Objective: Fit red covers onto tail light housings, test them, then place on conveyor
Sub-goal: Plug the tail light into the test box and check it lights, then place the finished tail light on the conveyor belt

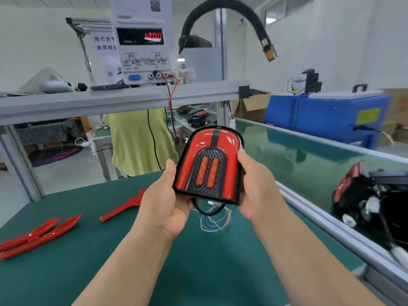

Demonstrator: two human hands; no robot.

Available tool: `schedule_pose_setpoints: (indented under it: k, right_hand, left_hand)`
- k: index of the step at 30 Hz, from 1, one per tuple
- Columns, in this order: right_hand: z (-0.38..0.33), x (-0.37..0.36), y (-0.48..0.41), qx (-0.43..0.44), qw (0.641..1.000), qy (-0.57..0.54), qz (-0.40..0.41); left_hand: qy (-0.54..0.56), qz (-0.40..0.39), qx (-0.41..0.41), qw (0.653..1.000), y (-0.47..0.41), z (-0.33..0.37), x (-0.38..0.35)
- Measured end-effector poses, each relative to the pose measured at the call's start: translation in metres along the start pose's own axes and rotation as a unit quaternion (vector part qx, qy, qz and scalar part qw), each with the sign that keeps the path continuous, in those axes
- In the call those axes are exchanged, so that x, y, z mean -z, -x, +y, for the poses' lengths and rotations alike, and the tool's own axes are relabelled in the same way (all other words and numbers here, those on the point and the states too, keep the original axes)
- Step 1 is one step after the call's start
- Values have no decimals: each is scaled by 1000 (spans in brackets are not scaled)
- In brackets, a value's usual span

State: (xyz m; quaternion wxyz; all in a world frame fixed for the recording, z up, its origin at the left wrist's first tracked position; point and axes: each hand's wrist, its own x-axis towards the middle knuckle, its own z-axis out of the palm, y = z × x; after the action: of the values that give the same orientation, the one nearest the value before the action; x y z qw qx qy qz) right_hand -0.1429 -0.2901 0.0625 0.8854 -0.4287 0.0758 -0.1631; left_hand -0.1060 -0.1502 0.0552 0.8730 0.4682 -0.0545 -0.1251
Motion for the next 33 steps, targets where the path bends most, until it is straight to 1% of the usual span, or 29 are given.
schedule_pose_setpoints:
  k: [5,9,16,21,25,28,33]
  right_hand:
    - [-55,40,19,67,996,5,62]
    - [-96,71,37,113,987,12,112]
    - [-167,128,71,197,963,8,186]
    - [-209,161,97,253,939,18,233]
    - [-238,186,107,274,920,27,280]
    - [-253,206,109,266,907,43,325]
    - [-269,232,105,237,889,76,384]
  left_hand:
    - [-9,-61,15,998,4,-19,-64]
    - [7,-121,29,992,10,-36,-113]
    - [-22,-229,71,971,29,-71,-197]
    - [-16,-282,110,953,46,-97,-253]
    - [-3,-285,143,948,59,-114,-293]
    - [1,-276,149,949,67,-125,-316]
    - [-59,-293,145,943,72,-147,-336]
